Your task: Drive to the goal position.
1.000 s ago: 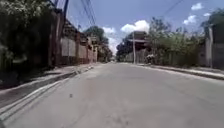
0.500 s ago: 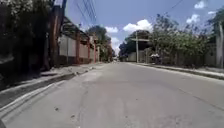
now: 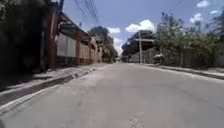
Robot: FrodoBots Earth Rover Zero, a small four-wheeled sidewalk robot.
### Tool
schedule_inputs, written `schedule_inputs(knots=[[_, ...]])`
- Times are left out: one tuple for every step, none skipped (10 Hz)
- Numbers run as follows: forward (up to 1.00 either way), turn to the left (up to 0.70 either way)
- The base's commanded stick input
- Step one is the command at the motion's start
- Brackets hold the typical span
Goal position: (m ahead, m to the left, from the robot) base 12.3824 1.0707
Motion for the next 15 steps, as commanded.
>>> schedule_inputs(knots=[[1.0, 0.03], [1.0, 0.03], [1.0, 0.03], [1.0, 0.03], [1.0, 0.03], [1.0, 0.03], [1.0, 0.03], [1.0, 0.03], [1.0, -0.03], [1.0, -0.09], [1.0, -0.14], [1.0, -0.16], [1.0, -0.15], [1.0, -0.06], [1.0, 0.03]])
